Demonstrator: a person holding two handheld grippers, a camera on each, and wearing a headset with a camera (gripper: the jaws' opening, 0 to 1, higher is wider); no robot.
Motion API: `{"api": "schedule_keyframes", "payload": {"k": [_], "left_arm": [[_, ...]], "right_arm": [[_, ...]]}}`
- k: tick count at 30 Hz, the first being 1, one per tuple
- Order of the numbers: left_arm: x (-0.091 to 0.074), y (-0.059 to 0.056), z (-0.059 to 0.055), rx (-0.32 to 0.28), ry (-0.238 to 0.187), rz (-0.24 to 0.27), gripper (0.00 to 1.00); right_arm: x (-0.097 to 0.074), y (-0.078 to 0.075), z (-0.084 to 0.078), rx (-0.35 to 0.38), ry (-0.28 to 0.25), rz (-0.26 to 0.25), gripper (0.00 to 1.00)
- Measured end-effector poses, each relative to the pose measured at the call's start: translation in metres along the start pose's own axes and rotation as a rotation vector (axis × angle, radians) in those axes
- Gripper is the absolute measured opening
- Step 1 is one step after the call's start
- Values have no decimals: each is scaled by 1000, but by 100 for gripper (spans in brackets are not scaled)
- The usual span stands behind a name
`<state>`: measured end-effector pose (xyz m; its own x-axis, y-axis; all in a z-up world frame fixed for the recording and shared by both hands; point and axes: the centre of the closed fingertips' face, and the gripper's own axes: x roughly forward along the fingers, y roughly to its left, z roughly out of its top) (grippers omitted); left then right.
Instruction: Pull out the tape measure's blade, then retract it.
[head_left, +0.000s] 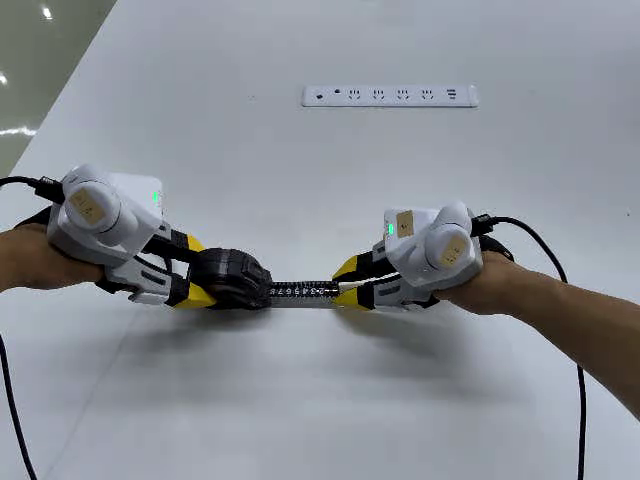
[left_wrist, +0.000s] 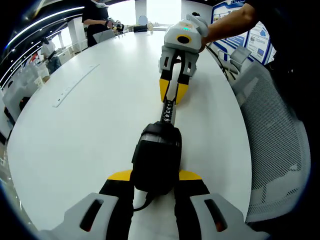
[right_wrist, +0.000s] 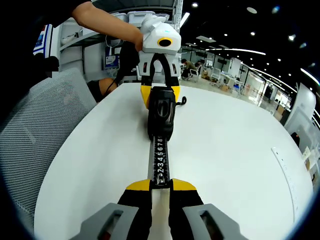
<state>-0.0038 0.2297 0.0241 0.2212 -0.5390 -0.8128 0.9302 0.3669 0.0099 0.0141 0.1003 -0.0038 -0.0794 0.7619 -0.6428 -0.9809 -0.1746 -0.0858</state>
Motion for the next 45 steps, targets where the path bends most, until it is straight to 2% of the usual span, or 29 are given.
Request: {"api": "schedule_keyframes", "payload": {"k": [19,36,45], "left_arm": [[1,-1,1,2,9,-2,25],[1,-1,1,10,26,7,25],[1,0,0,11,29,5,25]], "right_arm": [[-28,-1,-25,20,21,-11,8],[-51,-1,-46,43,48,-40,8],[-69,-3,-62,63,67,-65,8]]}}
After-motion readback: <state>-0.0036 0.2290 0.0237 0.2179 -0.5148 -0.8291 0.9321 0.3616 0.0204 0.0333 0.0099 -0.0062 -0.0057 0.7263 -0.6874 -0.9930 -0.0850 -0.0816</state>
